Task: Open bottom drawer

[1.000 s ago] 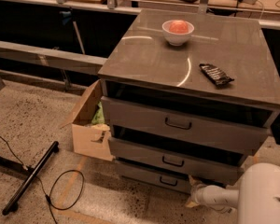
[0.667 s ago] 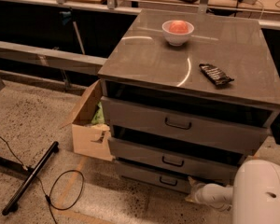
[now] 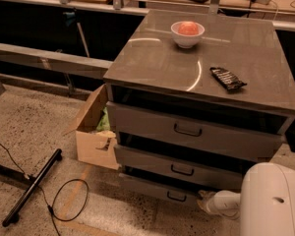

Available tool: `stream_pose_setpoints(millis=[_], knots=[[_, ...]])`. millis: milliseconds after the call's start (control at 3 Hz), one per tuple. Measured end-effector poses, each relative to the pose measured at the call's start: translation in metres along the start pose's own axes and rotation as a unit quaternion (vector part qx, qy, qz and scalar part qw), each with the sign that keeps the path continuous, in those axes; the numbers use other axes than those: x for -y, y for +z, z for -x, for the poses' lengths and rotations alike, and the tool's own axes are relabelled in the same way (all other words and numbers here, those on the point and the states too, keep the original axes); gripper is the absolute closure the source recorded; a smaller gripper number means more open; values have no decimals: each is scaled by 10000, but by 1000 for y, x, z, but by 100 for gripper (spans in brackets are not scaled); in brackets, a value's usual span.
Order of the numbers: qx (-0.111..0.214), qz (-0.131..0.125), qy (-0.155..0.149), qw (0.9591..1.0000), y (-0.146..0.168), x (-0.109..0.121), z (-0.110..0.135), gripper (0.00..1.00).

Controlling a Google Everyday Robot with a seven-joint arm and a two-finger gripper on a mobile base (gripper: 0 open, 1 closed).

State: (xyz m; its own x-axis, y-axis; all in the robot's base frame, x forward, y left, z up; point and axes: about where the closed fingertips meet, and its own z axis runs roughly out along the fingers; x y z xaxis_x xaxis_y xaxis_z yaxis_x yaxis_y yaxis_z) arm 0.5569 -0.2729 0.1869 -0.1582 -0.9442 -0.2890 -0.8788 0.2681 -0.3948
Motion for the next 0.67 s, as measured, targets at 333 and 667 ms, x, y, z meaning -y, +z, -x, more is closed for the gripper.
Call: stream_pose_setpoints(millis=[333,667], knots=[[-70,379,127,9992,-23,-23,-4,100],[-46,815,253,9963,-47,-53,-1,100]])
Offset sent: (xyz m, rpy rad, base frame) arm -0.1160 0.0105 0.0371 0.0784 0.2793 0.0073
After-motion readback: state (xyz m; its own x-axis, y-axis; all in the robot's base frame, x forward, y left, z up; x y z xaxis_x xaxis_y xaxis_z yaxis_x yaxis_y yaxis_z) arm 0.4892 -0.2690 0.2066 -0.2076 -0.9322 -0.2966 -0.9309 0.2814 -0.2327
